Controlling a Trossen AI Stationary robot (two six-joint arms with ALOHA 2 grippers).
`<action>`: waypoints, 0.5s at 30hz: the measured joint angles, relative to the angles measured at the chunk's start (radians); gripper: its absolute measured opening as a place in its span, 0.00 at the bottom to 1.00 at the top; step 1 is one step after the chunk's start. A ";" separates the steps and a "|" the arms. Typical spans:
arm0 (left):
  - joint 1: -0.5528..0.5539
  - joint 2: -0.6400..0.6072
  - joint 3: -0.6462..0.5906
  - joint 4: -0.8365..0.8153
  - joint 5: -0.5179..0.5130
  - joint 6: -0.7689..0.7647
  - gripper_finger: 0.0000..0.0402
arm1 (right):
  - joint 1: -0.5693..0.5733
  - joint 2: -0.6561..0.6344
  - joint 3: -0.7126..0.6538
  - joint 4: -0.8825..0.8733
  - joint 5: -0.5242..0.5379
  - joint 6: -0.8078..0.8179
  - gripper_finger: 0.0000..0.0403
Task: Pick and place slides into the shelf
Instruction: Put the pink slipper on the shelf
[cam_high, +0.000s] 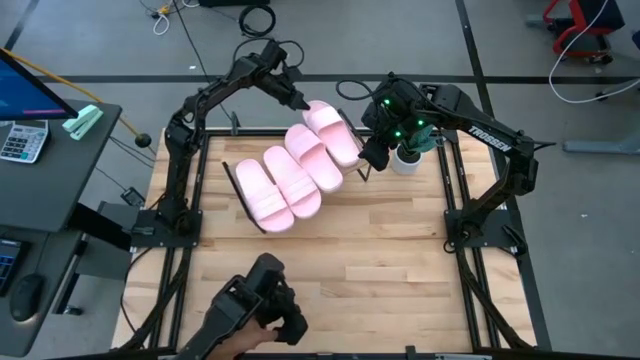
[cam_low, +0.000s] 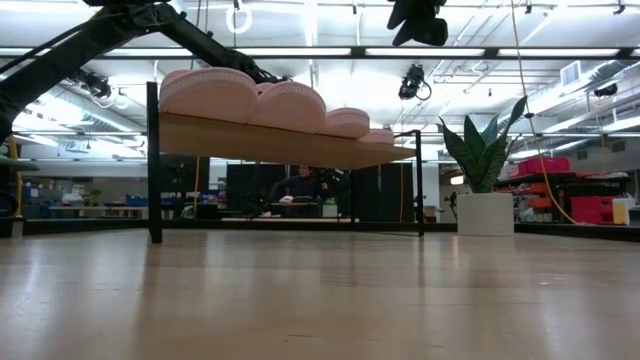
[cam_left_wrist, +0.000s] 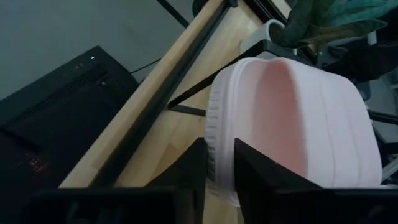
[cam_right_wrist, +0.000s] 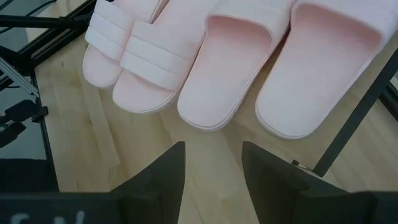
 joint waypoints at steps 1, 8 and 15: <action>0.000 0.000 0.000 0.000 -0.002 0.004 0.21 | 0.000 0.000 0.000 0.000 0.000 0.000 0.41; -0.013 0.000 0.000 0.000 -0.007 0.026 0.37 | 0.000 0.000 0.000 0.000 0.000 0.000 0.41; -0.034 0.000 0.000 -0.001 -0.006 0.037 0.47 | 0.000 0.000 0.000 0.000 0.000 0.000 0.41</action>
